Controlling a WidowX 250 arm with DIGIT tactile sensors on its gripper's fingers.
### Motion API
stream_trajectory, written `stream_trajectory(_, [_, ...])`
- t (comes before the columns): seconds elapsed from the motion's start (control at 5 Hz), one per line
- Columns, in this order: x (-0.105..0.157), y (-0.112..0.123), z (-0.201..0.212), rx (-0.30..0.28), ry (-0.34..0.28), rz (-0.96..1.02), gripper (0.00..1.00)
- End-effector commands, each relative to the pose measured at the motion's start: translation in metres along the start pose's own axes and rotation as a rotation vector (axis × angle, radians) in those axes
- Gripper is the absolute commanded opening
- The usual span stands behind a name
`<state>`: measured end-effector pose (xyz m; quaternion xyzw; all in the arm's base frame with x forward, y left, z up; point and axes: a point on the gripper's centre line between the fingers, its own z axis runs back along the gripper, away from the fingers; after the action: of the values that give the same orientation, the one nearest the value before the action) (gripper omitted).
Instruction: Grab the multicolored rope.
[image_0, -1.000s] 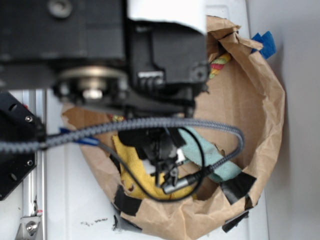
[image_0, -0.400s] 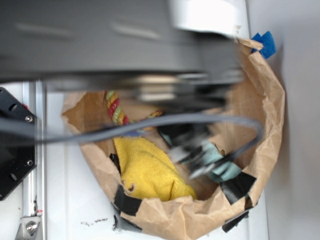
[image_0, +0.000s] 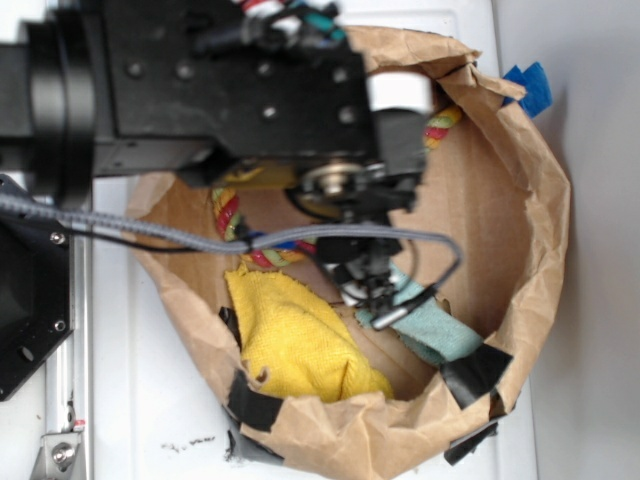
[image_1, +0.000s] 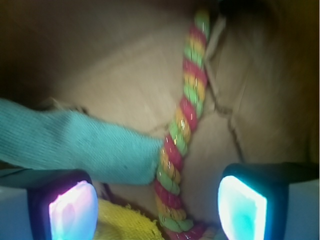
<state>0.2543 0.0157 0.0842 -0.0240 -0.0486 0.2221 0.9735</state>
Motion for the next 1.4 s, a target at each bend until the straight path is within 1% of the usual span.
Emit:
stream_trajectory(0.0, [0.017, 0.013, 0.000, -0.014, -0.069, 0.068, 1.00])
stream_trajectory(0.2, [0.032, 0.021, 0.002, -0.038, -0.063, 0.116, 1.00])
stream_trajectory(0.4, [0.046, 0.025, -0.005, -0.037, -0.068, 0.165, 1.00])
stream_trajectory(0.6, [0.055, 0.019, -0.019, -0.020, -0.058, 0.158, 1.00])
stream_trajectory(0.8, [0.058, 0.015, -0.029, -0.006, -0.064, 0.164, 1.00])
stream_trajectory(1.0, [0.056, 0.006, -0.044, 0.018, -0.080, 0.107, 1.00])
stream_trajectory(1.2, [0.050, 0.002, -0.058, 0.010, -0.067, 0.082, 1.00])
